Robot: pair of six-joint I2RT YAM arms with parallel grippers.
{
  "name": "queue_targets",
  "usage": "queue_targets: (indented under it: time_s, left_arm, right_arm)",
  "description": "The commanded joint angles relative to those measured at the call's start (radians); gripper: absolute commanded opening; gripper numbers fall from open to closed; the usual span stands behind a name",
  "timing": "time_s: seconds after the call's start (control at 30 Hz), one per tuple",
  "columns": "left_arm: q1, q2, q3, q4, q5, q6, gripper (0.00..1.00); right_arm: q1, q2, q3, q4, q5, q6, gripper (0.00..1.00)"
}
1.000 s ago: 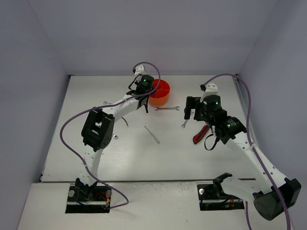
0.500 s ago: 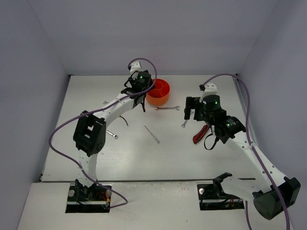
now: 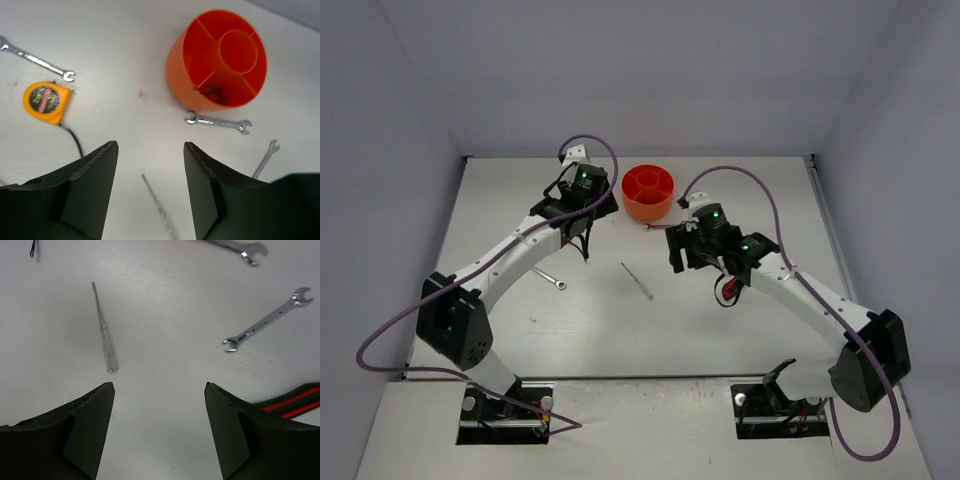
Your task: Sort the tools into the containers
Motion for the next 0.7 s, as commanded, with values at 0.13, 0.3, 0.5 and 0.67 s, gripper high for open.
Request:
queue_targets:
  time_s: [0.13,0.3,0.5,0.67]
  left_arm:
    - [0.018,-0.197,-0.147,-0.035,0.077,0.111,0.52]
    - [0.033,-0.223,-0.179,-0.039,0.135,0.14,0.52]
    - [0.068,-0.239,-0.192,-0.039,0.22,0.176,0.52]
    - [0.1,-0.249,-0.202,-0.045,0.283,0.223,0.52]
  right_arm:
    - [0.1,0.198,0.076,0.038,-0.071,-0.034,0.64]
    - [0.137,0.283,0.105,0.038,-0.09,-0.051,0.63]
    - [0.165,0.368,0.14,0.036,-0.118,-0.064,0.62]
    - [0.179,0.442,0.166,0.038,-0.136,-0.064,0.58]
